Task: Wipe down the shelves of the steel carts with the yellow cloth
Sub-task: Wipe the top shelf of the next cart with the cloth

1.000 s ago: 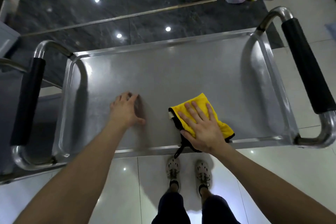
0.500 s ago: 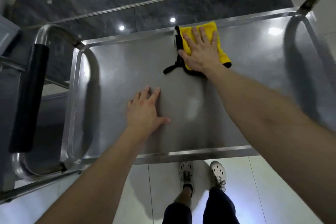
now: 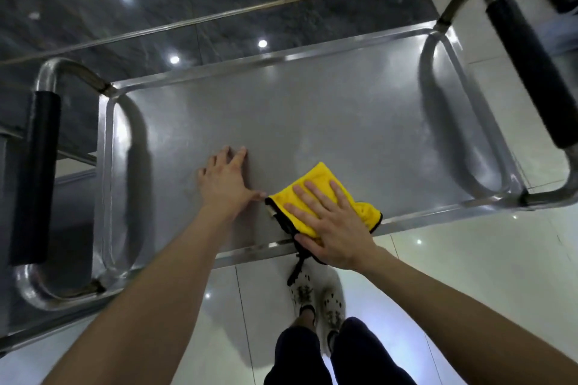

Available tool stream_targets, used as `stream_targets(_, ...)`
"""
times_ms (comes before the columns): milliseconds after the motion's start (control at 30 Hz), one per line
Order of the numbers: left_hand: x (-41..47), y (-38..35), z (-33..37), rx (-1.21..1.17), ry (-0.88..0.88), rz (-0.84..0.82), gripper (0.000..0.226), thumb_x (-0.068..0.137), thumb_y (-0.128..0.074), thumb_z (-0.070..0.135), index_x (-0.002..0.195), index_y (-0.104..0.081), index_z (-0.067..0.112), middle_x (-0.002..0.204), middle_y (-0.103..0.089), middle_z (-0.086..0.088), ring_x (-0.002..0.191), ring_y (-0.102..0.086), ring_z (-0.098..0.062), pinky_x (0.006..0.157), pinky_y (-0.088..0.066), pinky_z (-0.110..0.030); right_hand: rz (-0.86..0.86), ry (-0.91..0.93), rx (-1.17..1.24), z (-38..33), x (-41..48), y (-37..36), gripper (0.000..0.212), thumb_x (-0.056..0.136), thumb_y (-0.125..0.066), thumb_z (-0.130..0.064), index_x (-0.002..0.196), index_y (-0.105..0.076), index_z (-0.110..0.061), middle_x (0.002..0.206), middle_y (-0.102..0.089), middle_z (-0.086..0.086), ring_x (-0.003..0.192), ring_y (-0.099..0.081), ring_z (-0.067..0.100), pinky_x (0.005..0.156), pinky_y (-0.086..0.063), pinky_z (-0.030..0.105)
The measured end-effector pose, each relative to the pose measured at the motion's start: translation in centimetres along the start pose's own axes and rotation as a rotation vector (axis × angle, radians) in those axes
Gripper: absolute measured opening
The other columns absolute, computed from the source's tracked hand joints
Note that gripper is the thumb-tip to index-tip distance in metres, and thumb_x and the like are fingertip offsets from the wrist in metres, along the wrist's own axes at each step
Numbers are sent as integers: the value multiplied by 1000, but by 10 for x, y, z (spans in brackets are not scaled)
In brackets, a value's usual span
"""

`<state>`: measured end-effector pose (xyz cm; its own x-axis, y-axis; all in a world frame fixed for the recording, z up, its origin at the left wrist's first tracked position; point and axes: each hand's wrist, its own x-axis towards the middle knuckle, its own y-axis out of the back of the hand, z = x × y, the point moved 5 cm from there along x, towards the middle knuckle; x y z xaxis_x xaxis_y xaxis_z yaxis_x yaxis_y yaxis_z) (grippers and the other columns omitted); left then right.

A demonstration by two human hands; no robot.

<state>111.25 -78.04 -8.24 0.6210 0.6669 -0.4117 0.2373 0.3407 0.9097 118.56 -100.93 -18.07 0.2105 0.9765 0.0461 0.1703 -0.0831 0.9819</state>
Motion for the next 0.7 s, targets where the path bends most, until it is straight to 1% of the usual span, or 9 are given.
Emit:
stream_targets(100,-19,-3,-3,-48,91,54,107,66,-90,72,157,-47,33,161,-40,-8,149,-38,-32,119,-36,-47,-6,16,4,-5,-4,4,71,107,-38,-66,171,-20,-38,181,-10,0,167,-4,26,127,-14,68)
stream_targets(200,-52,-17,-20,-204,202,97,97,69,-88,73,149,-54,28,155,-45,-10,144,-42,-34,117,-37,-47,25,41,33,-6,-2,6,70,107,-42,-64,170,-25,-38,180,-15,-1,167,-7,25,127,-15,68)
stream_targets(300,-89,-40,-60,-308,251,64,106,64,-90,76,152,-53,30,158,-43,-9,146,-40,-33,120,-39,-47,36,44,4,-4,-4,3,69,107,-39,-66,169,-27,-39,180,-17,-2,167,-7,24,128,-14,68)
stream_targets(367,-107,-54,-95,-260,279,22,120,56,-92,79,157,-47,35,165,-37,-7,151,-36,-33,123,-36,-51,27,45,-6,-2,-3,2,69,107,-39,-67,169,-28,-40,179,-17,-3,167,-8,23,128,-14,67)
stream_targets(433,-116,-65,-122,-137,260,-47,130,54,-91,82,164,-36,40,171,-30,-4,155,-32,-35,125,-33,-56,23,40,-13,1,-1,2,69,106,-38,-68,168,-28,-40,179,-17,-3,167,-8,22,128,-14,66)
stream_targets(500,-118,-69,-136,-65,212,-73,130,57,-91,80,166,-31,44,174,-28,-2,156,-32,-36,126,-35,-59,21,31,-29,1,-1,3,69,106,-38,-69,168,-28,-41,179,-17,-4,167,-8,22,128,-14,66)
stream_targets(567,-116,-70,-142,-56,203,-60,128,57,-92,78,166,-32,46,173,-29,1,154,-33,-35,123,-39,-59,24,4,-55,-3,0,1,68,107,-37,-67,168,-29,-40,179,-17,-3,167,-8,22,128,-14,66)
stream_targets(633,-113,-68,-144,-41,203,-42,129,55,-91,81,165,-33,47,171,-32,2,151,-36,-33,120,-42,-58,22,-51,-65,-14,5,-2,68,107,-36,-67,169,-29,-39,180,-17,-1,167,-7,24,127,-13,68)
stream_targets(700,-114,-70,-147,-17,179,-30,129,55,-85,87,165,-32,47,170,-33,1,151,-37,-32,121,-42,-56,16,-81,-67,-40,17,-8,69,106,-36,-67,169,-29,-38,180,-17,1,167,-5,26,126,-12,70)
